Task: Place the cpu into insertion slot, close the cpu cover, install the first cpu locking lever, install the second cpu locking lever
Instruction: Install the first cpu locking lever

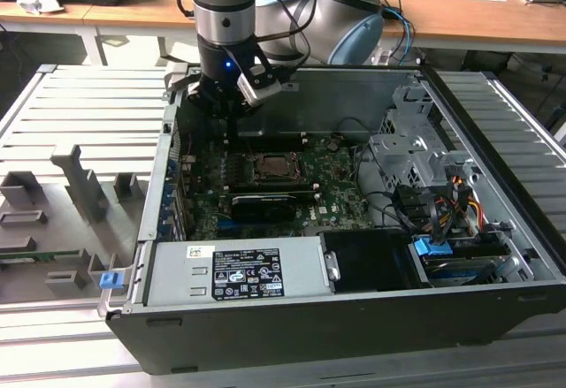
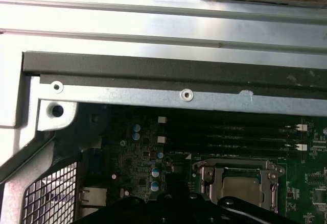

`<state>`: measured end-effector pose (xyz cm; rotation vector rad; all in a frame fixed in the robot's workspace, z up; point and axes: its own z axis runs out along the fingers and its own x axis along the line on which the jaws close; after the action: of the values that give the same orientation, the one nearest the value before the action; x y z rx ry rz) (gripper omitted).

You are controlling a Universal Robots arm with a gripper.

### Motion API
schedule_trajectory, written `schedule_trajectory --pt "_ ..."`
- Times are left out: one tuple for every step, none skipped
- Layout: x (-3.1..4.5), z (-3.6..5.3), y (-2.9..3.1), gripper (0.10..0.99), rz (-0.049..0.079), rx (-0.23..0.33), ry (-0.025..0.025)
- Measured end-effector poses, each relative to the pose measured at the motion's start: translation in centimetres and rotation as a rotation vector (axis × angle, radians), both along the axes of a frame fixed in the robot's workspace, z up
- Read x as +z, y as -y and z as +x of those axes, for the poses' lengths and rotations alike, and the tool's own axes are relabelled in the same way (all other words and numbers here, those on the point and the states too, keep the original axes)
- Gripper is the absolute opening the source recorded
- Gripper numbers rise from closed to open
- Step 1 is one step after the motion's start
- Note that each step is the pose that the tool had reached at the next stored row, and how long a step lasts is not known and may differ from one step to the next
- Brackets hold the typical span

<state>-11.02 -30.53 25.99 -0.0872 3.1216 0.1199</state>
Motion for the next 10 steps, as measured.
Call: schedule_trajectory --pt "0.00 0.01 -0.01 0.106 0.000 0.000 -0.0001" --pt "0.00 0.01 -0.02 0.106 0.000 0.000 -0.0001" --pt "0.00 0.01 -0.03 0.106 0.000 0.000 0.0000" --pt "0.00 0.02 -0.03 0.106 0.000 0.000 0.0000" --pt "0.00 0.03 -0.04 0.106 0.000 0.000 -0.0001" --pt "0.00 0.05 -0.03 0.106 0.000 0.000 0.0000" --pt "0.00 0.07 -0.03 0.106 0.000 0.000 -0.0001" --pt "0.00 0.09 -0.03 0.106 0.000 0.000 0.0000" --pt "0.00 0.10 -0.04 0.106 0.000 0.000 0.0000" --pt "0.00 0.11 -0.04 0.106 0.000 0.000 0.0000"
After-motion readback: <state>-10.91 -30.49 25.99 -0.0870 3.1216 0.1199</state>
